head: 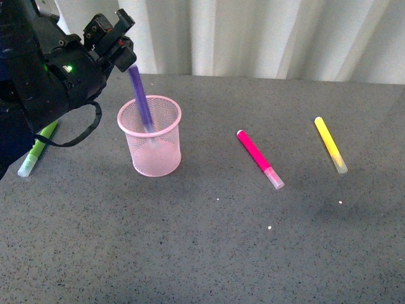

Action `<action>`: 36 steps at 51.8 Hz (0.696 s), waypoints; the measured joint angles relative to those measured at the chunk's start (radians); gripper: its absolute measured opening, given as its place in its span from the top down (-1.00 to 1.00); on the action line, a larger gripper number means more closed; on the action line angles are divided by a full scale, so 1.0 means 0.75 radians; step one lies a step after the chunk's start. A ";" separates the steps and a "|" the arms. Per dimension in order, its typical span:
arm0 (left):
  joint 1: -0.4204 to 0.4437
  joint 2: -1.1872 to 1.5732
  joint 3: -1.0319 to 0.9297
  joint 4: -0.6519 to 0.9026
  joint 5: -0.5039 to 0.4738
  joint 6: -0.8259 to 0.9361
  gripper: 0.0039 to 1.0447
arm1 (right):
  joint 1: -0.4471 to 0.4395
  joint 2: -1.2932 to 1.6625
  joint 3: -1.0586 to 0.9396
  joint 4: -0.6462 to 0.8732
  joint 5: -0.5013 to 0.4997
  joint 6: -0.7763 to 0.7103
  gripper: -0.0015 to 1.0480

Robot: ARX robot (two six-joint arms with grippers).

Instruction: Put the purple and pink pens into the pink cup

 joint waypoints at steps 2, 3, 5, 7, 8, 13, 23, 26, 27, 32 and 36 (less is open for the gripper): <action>0.012 -0.008 0.002 -0.007 -0.005 -0.010 -0.07 | 0.000 0.000 0.000 0.000 0.000 0.000 -0.87; 0.019 -0.016 0.002 -0.015 -0.008 -0.027 -0.18 | 0.000 0.000 0.000 0.000 0.000 0.000 -0.87; 0.027 -0.025 0.002 -0.019 -0.009 -0.041 -0.28 | 0.000 0.000 0.000 0.000 0.000 -0.001 -0.87; 0.036 -0.043 0.000 -0.024 -0.010 -0.050 -0.41 | 0.000 0.000 0.000 0.000 -0.001 0.000 -0.87; 0.040 -0.053 -0.003 -0.026 -0.010 -0.056 -0.48 | 0.000 0.000 0.000 0.000 -0.001 0.000 -0.87; 0.065 -0.164 -0.037 -0.102 -0.006 -0.058 -0.89 | 0.000 0.000 0.000 0.000 0.000 0.000 -0.87; 0.095 -0.592 -0.089 -0.812 -0.009 0.275 -0.88 | 0.000 0.000 0.000 0.000 -0.001 0.000 -0.87; 0.099 -0.700 -0.135 -0.982 -0.047 0.390 -0.88 | 0.000 0.000 0.000 0.000 -0.001 -0.001 -0.87; 0.100 -0.722 -0.148 -1.010 -0.055 0.411 -0.88 | 0.000 0.000 0.000 0.000 0.000 0.000 -0.87; 0.103 -0.829 -0.212 -1.099 -0.069 0.545 -0.88 | 0.000 0.000 0.000 0.000 0.000 0.000 -0.87; 0.105 -0.836 -0.212 -1.100 -0.070 0.579 -0.88 | 0.000 0.000 0.000 0.000 -0.002 0.000 -0.87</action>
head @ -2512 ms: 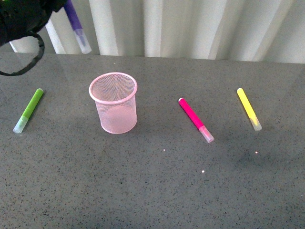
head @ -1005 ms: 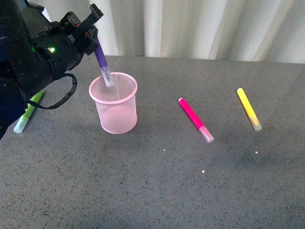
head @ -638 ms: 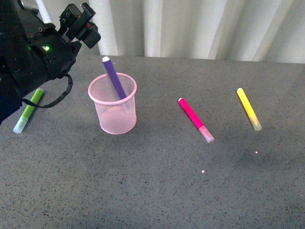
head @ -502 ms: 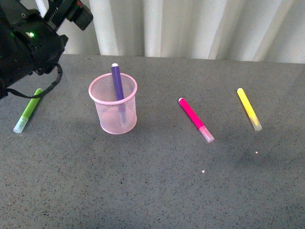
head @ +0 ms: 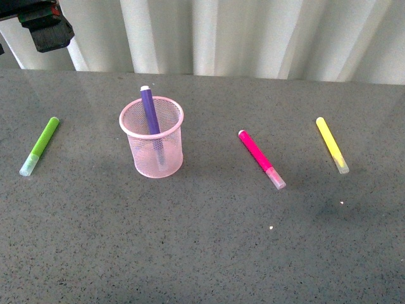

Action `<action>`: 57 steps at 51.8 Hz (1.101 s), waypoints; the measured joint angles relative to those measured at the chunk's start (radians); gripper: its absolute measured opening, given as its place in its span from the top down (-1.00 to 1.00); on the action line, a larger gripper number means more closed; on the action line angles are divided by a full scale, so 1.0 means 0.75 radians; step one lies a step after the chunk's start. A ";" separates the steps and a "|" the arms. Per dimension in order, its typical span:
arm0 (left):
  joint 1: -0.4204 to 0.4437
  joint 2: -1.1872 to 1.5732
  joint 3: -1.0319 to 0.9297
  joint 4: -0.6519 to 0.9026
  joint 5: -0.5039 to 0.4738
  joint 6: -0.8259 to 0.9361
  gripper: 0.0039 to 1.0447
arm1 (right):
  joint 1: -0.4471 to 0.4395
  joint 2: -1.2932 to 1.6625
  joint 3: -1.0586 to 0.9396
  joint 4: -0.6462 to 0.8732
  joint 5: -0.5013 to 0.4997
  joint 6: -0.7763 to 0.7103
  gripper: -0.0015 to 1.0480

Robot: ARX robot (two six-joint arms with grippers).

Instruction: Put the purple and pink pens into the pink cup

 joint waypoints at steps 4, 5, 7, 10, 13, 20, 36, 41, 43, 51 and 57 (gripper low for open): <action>0.002 0.005 -0.002 0.004 -0.005 0.025 -0.87 | 0.000 0.000 0.000 0.000 0.001 0.000 -0.87; 0.002 0.020 -0.019 0.064 -0.020 0.049 -0.83 | 0.000 0.000 0.000 0.000 0.002 -0.001 -0.87; 0.003 0.038 -0.068 0.237 -0.041 0.104 -0.72 | 0.000 0.000 0.000 0.000 0.002 -0.001 -0.87; 0.009 0.048 -0.215 0.622 -0.042 0.209 -0.49 | 0.000 0.000 0.000 0.000 0.001 -0.001 -0.87; 0.018 0.022 -0.316 0.832 -0.035 0.254 -0.28 | 0.000 0.000 0.000 0.000 0.003 0.000 -0.87; 0.044 -0.066 -0.455 1.009 -0.019 0.297 0.13 | 0.000 0.000 0.000 0.000 0.002 0.000 -0.87; 0.143 -0.397 -0.714 0.907 0.075 0.321 0.93 | 0.000 0.000 0.000 0.000 0.003 0.000 -0.87; 0.145 -0.521 -0.773 0.833 0.077 0.322 0.93 | 0.000 0.000 0.000 0.000 0.001 0.000 -0.87; 0.145 -0.584 -0.797 0.795 0.077 0.321 0.93 | 0.000 0.000 0.000 0.000 0.002 0.000 -0.87; 0.145 -0.797 -0.854 0.642 0.081 0.322 0.93 | 0.000 0.000 0.000 0.000 0.003 0.000 -0.87; 0.145 -0.959 -0.885 0.513 0.081 0.322 0.93 | 0.000 0.000 0.000 0.000 0.003 -0.001 -0.87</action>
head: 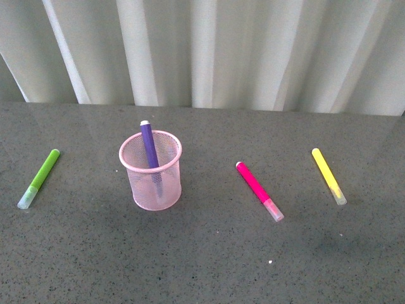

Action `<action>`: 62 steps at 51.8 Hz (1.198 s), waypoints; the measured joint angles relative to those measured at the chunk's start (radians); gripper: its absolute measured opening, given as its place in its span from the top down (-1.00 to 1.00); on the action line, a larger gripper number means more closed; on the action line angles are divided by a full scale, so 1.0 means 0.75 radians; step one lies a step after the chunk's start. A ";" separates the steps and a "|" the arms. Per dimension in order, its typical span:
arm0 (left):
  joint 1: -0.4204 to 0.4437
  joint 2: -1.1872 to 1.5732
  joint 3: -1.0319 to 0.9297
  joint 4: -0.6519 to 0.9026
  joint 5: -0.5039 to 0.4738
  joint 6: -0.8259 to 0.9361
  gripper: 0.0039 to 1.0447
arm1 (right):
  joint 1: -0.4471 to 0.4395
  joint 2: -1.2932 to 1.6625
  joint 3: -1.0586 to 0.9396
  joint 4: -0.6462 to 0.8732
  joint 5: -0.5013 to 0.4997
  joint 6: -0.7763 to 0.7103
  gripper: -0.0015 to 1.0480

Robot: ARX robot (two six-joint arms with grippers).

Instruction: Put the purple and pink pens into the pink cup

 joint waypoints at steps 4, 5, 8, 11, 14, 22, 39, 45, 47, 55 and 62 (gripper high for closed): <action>0.000 -0.085 -0.011 -0.073 0.001 0.000 0.93 | 0.000 0.000 0.000 0.000 0.000 0.001 -0.87; 0.000 -0.096 -0.013 -0.082 0.001 0.001 0.93 | 0.000 0.000 0.000 0.000 0.001 0.001 -0.87; 0.000 -0.156 -0.019 -0.134 0.000 0.001 0.93 | 0.000 0.000 0.000 0.000 0.000 0.000 -0.87; 0.000 -0.206 -0.024 -0.178 0.000 0.000 0.93 | 0.000 0.000 0.000 0.000 0.000 0.001 -0.87; 0.000 -0.253 -0.024 -0.220 0.000 0.000 0.93 | 0.000 0.000 0.000 0.000 0.000 0.000 -0.87; 0.000 -0.379 -0.025 -0.335 0.000 0.000 0.93 | 0.000 0.000 0.000 0.000 0.000 0.001 -0.87; 0.000 -0.649 -0.025 -0.590 0.001 0.001 0.93 | 0.000 0.000 0.000 0.000 0.000 0.000 -0.87; 0.000 -0.709 -0.025 -0.647 0.000 0.001 0.93 | 0.000 0.000 0.000 0.000 0.000 0.001 -0.87; 0.000 -0.728 -0.025 -0.667 0.001 0.001 0.93 | 0.000 0.000 0.000 0.000 0.000 0.001 -0.87; 0.000 -0.806 -0.025 -0.744 0.001 0.001 0.93 | 0.000 0.000 0.000 0.000 0.000 0.001 -0.87; 0.000 -0.851 -0.025 -0.790 0.000 0.001 0.93 | 0.000 0.000 0.000 0.000 0.000 0.001 -0.87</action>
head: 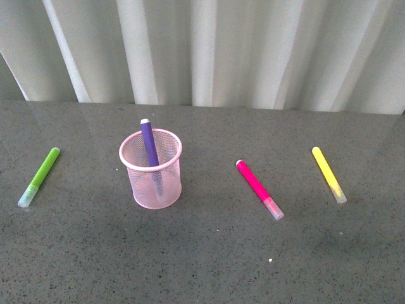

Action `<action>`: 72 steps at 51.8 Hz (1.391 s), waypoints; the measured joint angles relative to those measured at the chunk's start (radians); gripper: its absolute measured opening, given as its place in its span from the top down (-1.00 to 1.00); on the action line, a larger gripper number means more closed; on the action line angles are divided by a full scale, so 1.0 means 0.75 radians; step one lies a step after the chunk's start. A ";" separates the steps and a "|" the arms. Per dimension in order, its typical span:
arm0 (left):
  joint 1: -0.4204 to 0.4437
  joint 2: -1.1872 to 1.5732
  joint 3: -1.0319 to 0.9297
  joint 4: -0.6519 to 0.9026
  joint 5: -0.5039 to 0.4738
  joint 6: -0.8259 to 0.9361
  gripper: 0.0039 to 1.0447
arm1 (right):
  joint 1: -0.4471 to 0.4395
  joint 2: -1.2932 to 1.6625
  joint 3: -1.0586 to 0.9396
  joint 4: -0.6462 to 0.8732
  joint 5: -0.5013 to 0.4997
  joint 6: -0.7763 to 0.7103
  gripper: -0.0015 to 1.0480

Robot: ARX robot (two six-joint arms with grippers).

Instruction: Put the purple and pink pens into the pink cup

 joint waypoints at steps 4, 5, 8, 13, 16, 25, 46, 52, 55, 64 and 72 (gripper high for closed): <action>0.000 -0.022 0.000 -0.022 0.000 0.000 0.93 | 0.000 0.000 0.000 0.000 0.000 0.000 -0.87; 0.000 -0.028 0.000 -0.028 0.000 0.000 0.93 | 0.000 0.000 0.000 0.000 0.000 0.000 -0.87; 0.000 -0.061 0.000 -0.061 0.001 -0.001 0.93 | 0.000 0.000 0.000 0.000 0.000 0.000 -0.87; 0.000 -0.210 0.000 -0.253 0.001 0.000 0.93 | 0.000 0.000 0.000 0.000 0.001 0.000 -0.87; 0.000 -0.253 0.000 -0.264 0.001 -0.001 0.93 | 0.000 0.000 0.000 0.000 0.001 0.000 -0.87; 0.000 -0.261 0.000 -0.270 0.000 0.000 0.93 | 0.000 0.000 0.000 0.000 0.000 -0.001 -0.87; 0.000 -0.262 0.000 -0.272 0.000 -0.001 0.01 | 0.000 0.000 0.000 0.000 0.000 0.000 -0.87; 0.000 -0.262 0.000 -0.272 0.000 0.000 -0.50 | 0.000 0.000 0.000 0.000 0.000 -0.001 -0.87; 0.000 -0.262 0.000 -0.272 0.000 -0.001 -0.78 | 0.000 0.000 0.000 0.000 0.000 0.000 -0.87; 0.000 -0.262 0.000 -0.272 0.000 0.002 -0.87 | 0.000 0.000 0.000 0.000 0.000 0.000 -0.87; 0.000 -0.262 0.000 -0.272 0.000 0.002 -0.88 | -0.002 0.002 0.001 -0.002 -0.009 -0.003 -0.87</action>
